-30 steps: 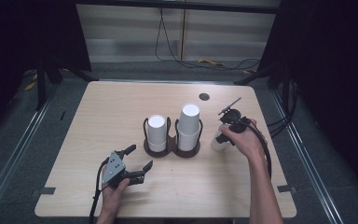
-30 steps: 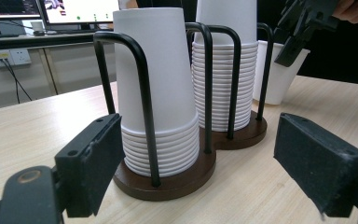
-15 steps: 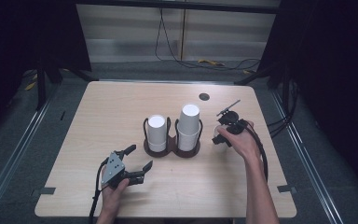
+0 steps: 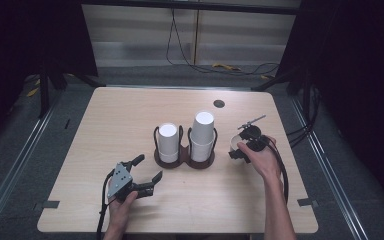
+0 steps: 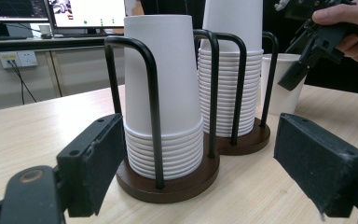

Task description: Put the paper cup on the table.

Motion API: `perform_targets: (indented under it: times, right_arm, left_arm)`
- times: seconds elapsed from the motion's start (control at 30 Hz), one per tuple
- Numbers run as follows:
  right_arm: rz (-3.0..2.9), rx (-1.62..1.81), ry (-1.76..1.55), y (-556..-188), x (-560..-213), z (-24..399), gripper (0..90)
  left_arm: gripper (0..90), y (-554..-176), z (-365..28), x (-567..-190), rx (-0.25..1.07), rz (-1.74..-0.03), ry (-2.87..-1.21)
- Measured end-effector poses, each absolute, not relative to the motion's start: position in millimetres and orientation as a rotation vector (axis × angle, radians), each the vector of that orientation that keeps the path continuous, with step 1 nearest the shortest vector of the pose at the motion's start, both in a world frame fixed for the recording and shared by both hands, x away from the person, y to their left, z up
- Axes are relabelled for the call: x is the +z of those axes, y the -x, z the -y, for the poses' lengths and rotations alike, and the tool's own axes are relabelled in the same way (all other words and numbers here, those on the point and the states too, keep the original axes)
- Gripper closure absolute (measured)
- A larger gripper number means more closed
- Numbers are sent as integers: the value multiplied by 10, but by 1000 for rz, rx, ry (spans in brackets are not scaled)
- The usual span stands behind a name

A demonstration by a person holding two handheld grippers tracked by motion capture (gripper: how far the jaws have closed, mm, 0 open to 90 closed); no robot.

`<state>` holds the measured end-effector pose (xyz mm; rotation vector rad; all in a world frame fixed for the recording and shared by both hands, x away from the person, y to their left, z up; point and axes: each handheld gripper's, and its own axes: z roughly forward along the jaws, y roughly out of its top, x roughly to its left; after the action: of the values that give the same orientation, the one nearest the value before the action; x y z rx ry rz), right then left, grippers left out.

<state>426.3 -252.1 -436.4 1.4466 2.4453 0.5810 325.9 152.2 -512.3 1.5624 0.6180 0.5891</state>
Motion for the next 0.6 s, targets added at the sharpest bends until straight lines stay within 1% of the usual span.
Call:
perform_targets:
  times: [0.6]
  right_arm:
    - [-2311,747,-1536,-4009,-4495,2681,155]
  left_arm:
    - [160,-3250,-1517,-5127,588,-643,-1547]
